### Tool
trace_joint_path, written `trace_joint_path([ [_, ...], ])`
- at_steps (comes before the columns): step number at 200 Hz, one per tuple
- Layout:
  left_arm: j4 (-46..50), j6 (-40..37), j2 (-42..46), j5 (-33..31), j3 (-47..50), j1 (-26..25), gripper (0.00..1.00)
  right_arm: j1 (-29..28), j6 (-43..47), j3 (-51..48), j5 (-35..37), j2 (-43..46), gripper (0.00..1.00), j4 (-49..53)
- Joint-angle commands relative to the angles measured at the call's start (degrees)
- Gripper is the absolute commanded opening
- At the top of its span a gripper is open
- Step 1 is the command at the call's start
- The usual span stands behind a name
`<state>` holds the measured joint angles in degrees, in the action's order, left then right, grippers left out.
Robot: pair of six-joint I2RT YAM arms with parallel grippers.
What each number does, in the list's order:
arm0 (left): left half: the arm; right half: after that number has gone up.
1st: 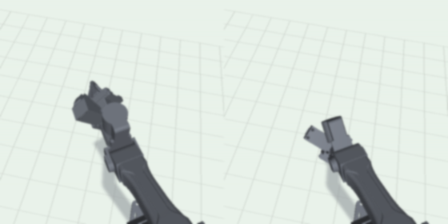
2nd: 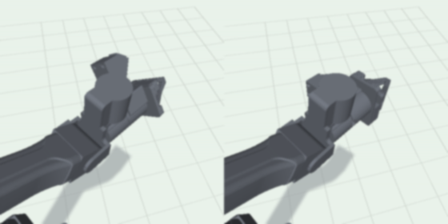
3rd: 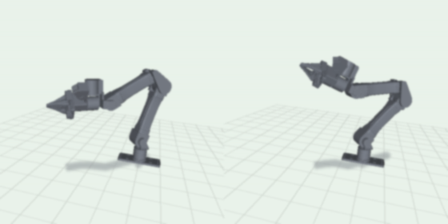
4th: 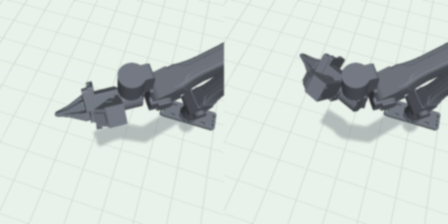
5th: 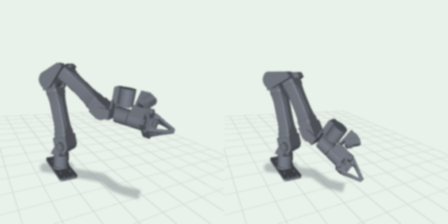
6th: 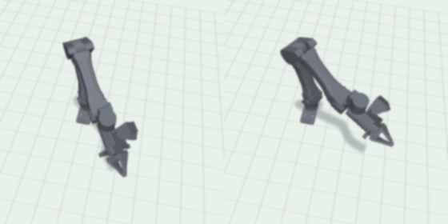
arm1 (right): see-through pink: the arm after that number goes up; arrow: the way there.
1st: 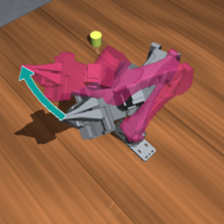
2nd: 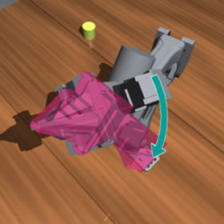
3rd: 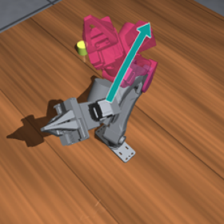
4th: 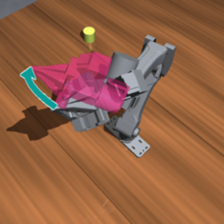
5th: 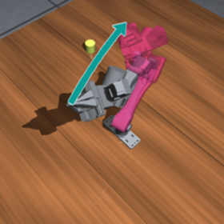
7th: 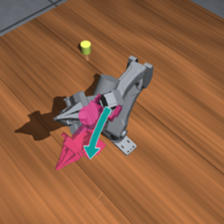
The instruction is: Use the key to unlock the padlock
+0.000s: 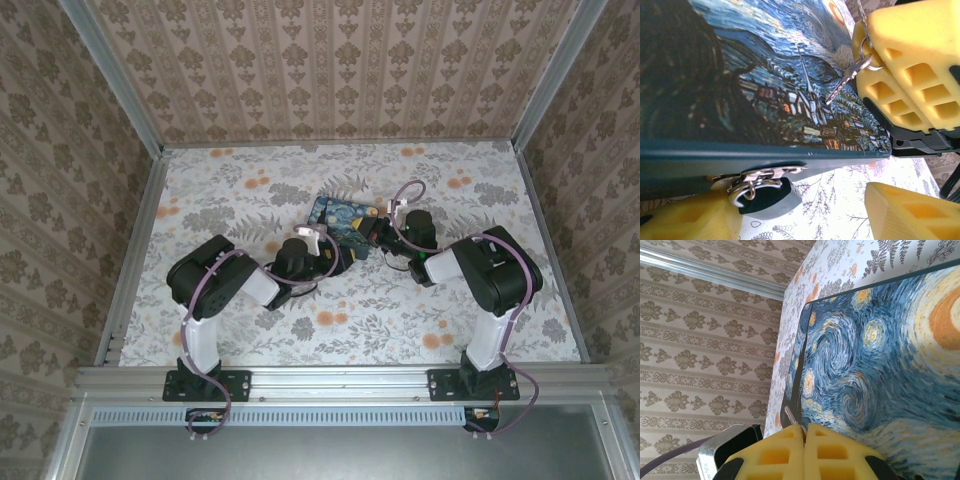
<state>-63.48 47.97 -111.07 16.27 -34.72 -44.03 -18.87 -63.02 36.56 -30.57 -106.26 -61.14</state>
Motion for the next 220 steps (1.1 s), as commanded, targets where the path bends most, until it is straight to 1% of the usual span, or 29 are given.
trace_joint_path([
  [1, -6.8, 2.0, 0.8, 0.1, 1.4, -0.2, 0.64, 0.3, 0.3, -1.6, 0.6, -3.5, 0.00, 8.9],
  [24, -8.2, 2.6, 1.5, -1.2, 2.8, -0.5, 0.64, 0.4, 0.4, -1.6, 0.5, -3.4, 0.00, 9.0],
  [65, -10.4, 4.5, -0.8, -1.4, 2.2, -0.6, 0.63, 0.5, 0.4, -1.6, 0.7, -3.5, 0.00, 9.0],
  [106, -10.2, 4.1, 1.7, -2.6, 2.9, -1.7, 0.63, 0.5, 0.3, -1.7, 0.6, -3.4, 0.00, 9.2],
  [138, -10.3, 4.7, -0.8, -3.0, 2.3, -1.6, 0.62, 0.4, 0.4, -1.7, 0.7, -3.4, 0.00, 9.4],
  [220, -10.4, 5.1, -3.6, -5.0, 3.0, -0.8, 0.50, 0.5, 0.4, -2.2, 0.9, -3.1, 0.00, 9.1],
])
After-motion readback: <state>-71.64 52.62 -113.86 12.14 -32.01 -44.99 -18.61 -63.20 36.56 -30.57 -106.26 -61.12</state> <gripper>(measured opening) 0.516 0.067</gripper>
